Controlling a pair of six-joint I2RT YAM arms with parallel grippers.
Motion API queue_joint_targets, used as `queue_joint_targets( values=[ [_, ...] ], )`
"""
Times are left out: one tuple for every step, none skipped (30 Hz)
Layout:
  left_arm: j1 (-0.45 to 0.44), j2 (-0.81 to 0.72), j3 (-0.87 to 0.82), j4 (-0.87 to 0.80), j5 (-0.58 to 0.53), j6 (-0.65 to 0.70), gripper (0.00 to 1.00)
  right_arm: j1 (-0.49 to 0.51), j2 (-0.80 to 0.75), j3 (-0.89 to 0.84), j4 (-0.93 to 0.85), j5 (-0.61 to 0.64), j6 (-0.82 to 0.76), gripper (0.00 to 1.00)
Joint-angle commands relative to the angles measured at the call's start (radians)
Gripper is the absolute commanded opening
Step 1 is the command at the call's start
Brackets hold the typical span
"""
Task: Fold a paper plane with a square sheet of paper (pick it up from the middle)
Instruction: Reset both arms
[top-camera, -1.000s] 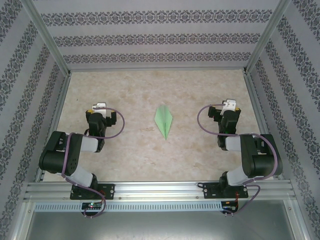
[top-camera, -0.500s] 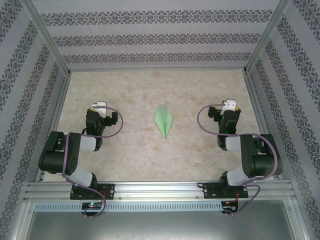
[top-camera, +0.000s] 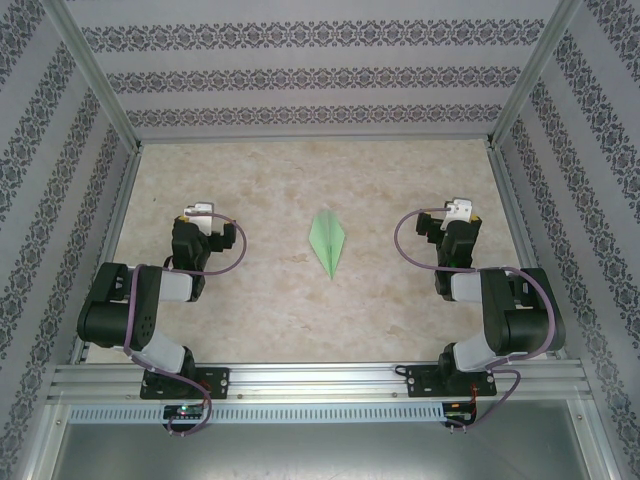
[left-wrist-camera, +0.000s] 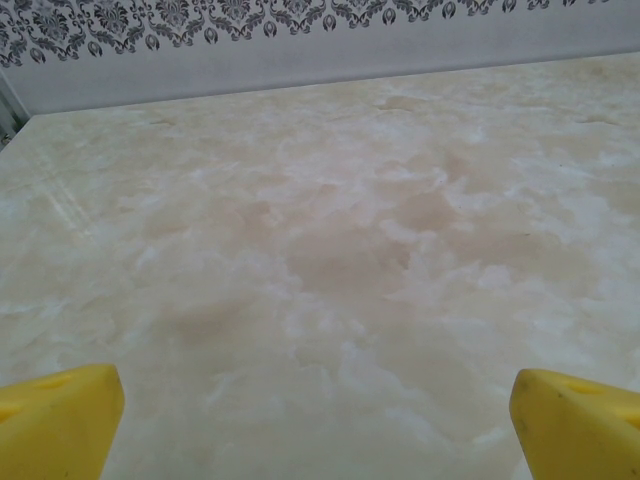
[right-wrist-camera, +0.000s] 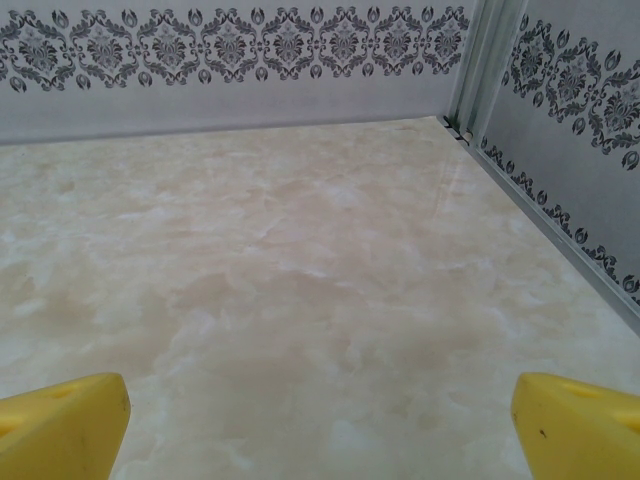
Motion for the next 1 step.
queue_joint_targets(
  values=[
    [-0.001,0.002,0.020,-0.002,0.011,0.001,1.00,0.003,-0.014,0.017,0.009,0.001,0.017,0.98]
  ],
)
